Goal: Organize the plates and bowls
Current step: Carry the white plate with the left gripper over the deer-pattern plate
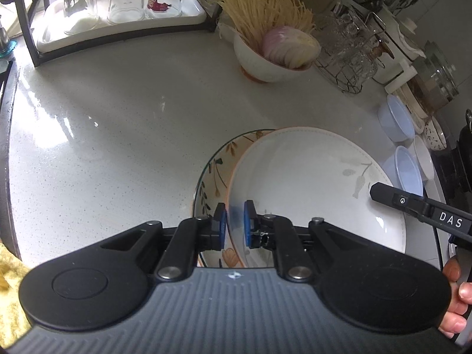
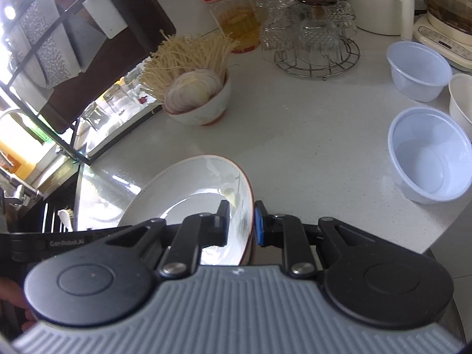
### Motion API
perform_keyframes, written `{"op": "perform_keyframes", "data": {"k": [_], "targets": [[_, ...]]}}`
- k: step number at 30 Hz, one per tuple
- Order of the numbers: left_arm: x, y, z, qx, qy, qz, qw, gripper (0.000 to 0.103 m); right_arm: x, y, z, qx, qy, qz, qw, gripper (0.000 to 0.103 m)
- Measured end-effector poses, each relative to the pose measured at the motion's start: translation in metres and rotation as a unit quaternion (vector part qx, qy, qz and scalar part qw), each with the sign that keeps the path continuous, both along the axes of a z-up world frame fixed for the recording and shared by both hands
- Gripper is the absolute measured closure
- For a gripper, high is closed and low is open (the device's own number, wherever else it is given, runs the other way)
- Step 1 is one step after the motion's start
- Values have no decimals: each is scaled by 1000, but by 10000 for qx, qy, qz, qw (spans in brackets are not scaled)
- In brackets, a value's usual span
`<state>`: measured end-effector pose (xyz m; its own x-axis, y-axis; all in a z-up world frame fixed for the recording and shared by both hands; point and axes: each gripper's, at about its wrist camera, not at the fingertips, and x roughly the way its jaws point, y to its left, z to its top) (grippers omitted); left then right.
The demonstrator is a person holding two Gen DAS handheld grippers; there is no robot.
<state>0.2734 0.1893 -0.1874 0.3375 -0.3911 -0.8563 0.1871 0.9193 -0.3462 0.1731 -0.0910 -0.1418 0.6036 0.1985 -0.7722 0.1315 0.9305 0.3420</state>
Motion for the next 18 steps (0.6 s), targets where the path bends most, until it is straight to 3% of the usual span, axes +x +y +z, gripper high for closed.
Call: {"op": "perform_keyframes", "data": {"k": [18], "targets": [[4,-18,-5,514,97,-461,9976,86,4,4,-10,-300,35,-16,9995,83]]}}
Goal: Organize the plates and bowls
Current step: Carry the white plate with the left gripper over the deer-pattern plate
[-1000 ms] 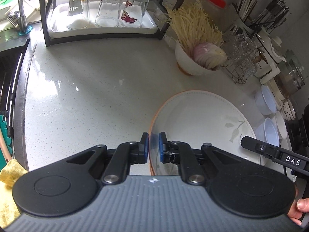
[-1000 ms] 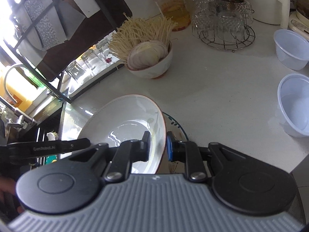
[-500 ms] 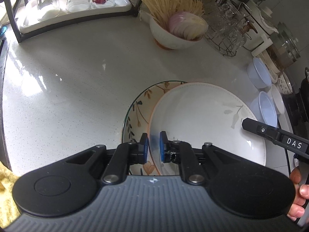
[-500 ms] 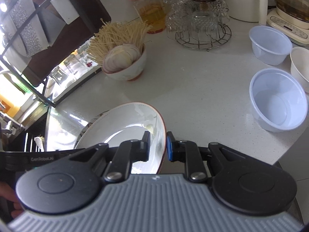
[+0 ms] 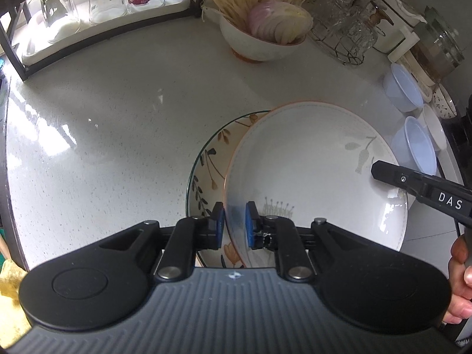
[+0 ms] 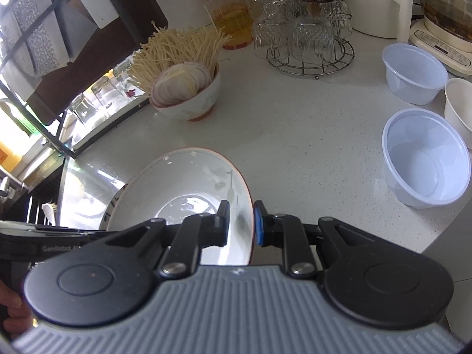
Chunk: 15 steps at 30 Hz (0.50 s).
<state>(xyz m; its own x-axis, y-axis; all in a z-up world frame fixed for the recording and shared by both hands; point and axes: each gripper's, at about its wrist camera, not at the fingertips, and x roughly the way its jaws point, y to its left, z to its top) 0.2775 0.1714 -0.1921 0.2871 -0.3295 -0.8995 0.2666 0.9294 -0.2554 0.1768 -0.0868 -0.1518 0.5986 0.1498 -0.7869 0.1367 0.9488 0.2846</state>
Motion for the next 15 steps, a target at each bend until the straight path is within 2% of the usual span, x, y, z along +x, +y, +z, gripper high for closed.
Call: {"op": "perform_keyframes", "data": {"k": [6,13,15], "targets": [[-1,-4,3,145,-6,-58,9999,85,1,1,-5,-18,65,47,10000,83],[-1,3,7,141,56,84,9999,70,5,6,-13,107,164,188,9996,83],[0,7,8,38,106,157,9998,67,7,9,-14,64,176,262,9995,83]]}}
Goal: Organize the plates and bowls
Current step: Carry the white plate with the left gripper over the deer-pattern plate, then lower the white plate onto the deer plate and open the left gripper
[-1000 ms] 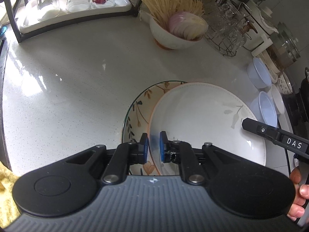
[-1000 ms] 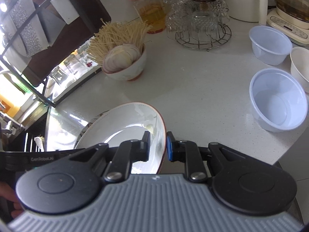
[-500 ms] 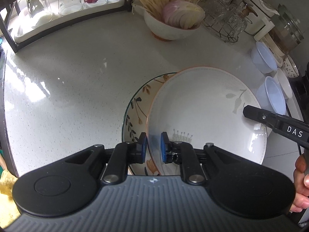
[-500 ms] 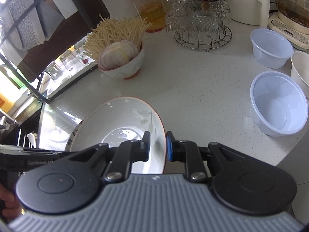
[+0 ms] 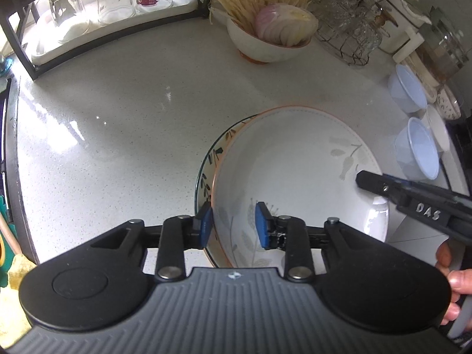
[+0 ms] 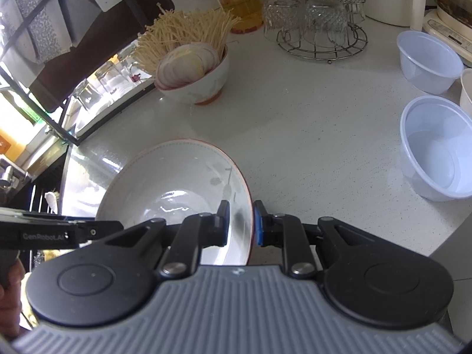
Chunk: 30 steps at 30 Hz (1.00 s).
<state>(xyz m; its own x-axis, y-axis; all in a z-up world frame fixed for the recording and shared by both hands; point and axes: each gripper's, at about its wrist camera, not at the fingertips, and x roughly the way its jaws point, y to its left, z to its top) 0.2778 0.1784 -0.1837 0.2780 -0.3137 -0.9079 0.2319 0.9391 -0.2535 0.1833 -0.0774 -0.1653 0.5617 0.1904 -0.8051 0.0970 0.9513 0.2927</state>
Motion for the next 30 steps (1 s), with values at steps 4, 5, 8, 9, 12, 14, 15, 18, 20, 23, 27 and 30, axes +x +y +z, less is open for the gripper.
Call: {"op": "perform_keyframes", "data": {"k": [4,5,8,9,12,14,15,18,20,23,27,30], "targets": [[0,7,2,-122,48,124,9998,67,2,1,-2,58,28,27,10000,83],[0,8,4,-124,30,140,9998,67,2,1,-3,79,48,30,10000,83],[-2,9,9,-110,-29,160,9998,66,4,2,-6,102,107,33,9999,83],[-3,8,10,-77,-67,165,9998,65,4,3,-5,79,108,38,9999,83],[-7,8,16,31,-217,121,9997,61,5,2,-6,105,122,11,9999,83],[-8,10,20,-27,-299,129,9995,59,5,2,-5,109,125,-10,9999,83],[-10,11,23,-67,-346,127,9993,59,4,1,-5,121,119,-31,9999,83],[-13,13,33,-117,-538,117,9984,59,2,2,1,101,-8,-52,9999,83],[-15,12,42,-167,-667,94,9976,59,1,3,6,37,-96,-66,9999,83],[-18,12,58,-241,-910,52,9955,59,-3,4,19,-5,-334,-89,9994,83],[-22,12,81,-343,-1218,-31,9920,59,-10,7,42,-102,-615,-130,9980,83],[-28,12,99,-444,-1442,-109,9885,59,-16,11,63,-139,-853,-187,9961,83]]}}
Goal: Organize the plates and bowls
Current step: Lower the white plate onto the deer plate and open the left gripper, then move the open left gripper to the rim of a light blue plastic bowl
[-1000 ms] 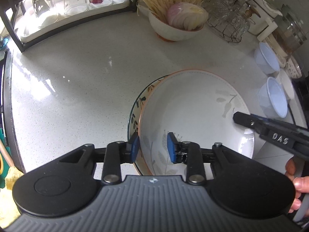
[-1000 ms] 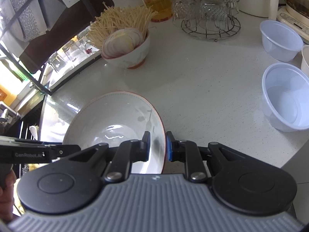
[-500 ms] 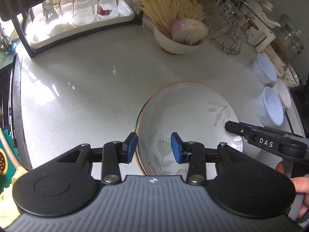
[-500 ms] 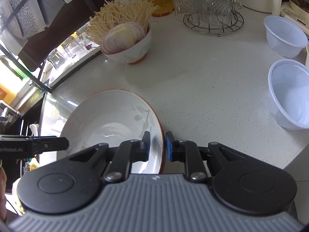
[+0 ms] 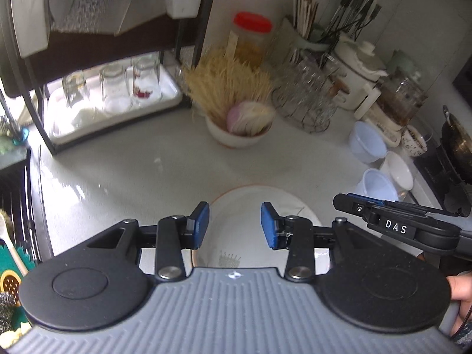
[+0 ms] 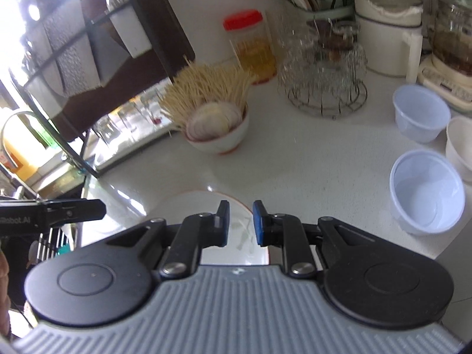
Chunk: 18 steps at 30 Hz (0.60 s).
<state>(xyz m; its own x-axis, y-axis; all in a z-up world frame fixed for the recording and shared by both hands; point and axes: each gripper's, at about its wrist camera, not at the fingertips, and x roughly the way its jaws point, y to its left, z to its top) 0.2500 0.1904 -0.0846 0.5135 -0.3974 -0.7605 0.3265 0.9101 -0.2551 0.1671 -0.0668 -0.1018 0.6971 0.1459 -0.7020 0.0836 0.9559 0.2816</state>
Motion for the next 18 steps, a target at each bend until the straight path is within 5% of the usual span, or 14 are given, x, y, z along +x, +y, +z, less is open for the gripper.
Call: {"op": "perform_keyframes", "data": {"k": [8,18], "targets": [[-26,15,35,-308,-381,-147,9987,59,-30,14,53,-55,-580,-259,9980,83],[-62,53,60,-348,-646,-291,9969,59,-80,49,77,-58,-804,-573,9951,83]]}}
